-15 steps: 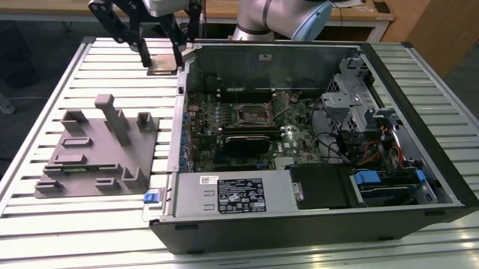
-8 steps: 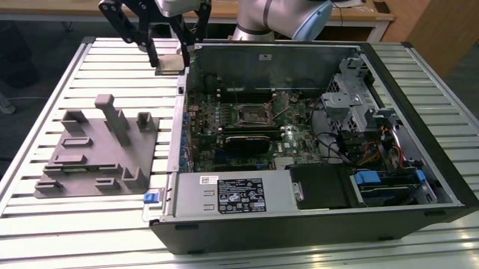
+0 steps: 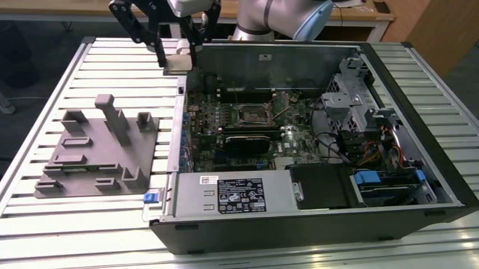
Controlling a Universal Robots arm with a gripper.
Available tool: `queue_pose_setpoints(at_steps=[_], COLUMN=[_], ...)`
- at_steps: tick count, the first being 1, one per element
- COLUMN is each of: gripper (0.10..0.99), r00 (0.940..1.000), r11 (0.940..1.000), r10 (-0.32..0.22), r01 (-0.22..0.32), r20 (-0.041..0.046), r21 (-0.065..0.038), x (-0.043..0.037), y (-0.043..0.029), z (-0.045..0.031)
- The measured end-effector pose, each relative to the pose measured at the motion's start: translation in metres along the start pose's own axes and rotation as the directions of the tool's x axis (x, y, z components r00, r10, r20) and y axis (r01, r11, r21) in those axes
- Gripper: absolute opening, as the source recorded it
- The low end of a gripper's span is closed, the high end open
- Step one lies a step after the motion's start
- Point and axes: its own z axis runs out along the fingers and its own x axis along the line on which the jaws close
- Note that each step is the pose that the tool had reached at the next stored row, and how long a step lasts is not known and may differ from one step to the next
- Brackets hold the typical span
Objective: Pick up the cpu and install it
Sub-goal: 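Pick up the cpu and move it towards the insertion slot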
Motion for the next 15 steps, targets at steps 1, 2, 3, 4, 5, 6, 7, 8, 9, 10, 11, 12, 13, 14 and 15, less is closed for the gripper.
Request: queue_pose_setpoints(at_steps=[1,2,3,4,5,6,7,8,9,10,11,12,13,14,15], gripper=[0.529,0.529,0.529,0.529,0.529,0.529,0.529,0.529,0.529,0.529,0.529,0.529,0.529,0.529,0.529], r00=[1.0000,1.0000,1.0000,1.0000,1.0000,1.0000,1.0000,1.0000,1.0000,1.0000,1.0000,1.0000,1.0000,1.0000,1.0000], r11=[1.0000,1.0000,1.0000,1.0000,1.0000,1.0000,1.0000,1.0000,1.0000,1.0000,1.0000,1.0000,1.0000,1.0000,1.0000], r10=[0.000,0.000,0.000,0.000,0.000,0.000,0.000,0.000,0.000,0.000,0.000,0.000,0.000,0.000,0.000], r01=[0.000,0.000,0.000,0.000,0.000,0.000,0.000,0.000,0.000,0.000,0.000,0.000,0.000,0.000,0.000], r20=[0.0000,0.0000,0.0000,0.0000,0.0000,0.0000,0.0000,0.0000,-0.0001,-0.0001,-0.0001,0.0000,-0.0001,0.0000,0.0000], r21=[0.000,0.000,0.000,0.000,0.000,0.000,0.000,0.000,0.000,0.000,0.000,0.000,0.000,0.000,0.000], x=[-0.0021,-0.0045,-0.0069,-0.0090,-0.0110,-0.0130,-0.0151,-0.0172,-0.0194,-0.0214,-0.0232,-0.0246,-0.0260,-0.0274,-0.0287], y=[0.0000,0.0001,0.0001,0.0002,0.0002,0.0002,0.0003,0.0003,0.0003,0.0004,0.0004,0.0004,0.0004,0.0005,0.0005], z=[0.0001,0.0001,0.0002,0.0003,0.0004,0.0004,0.0005,0.0006,0.0006,0.0007,0.0008,0.0009,0.0010,0.0011,0.0011])
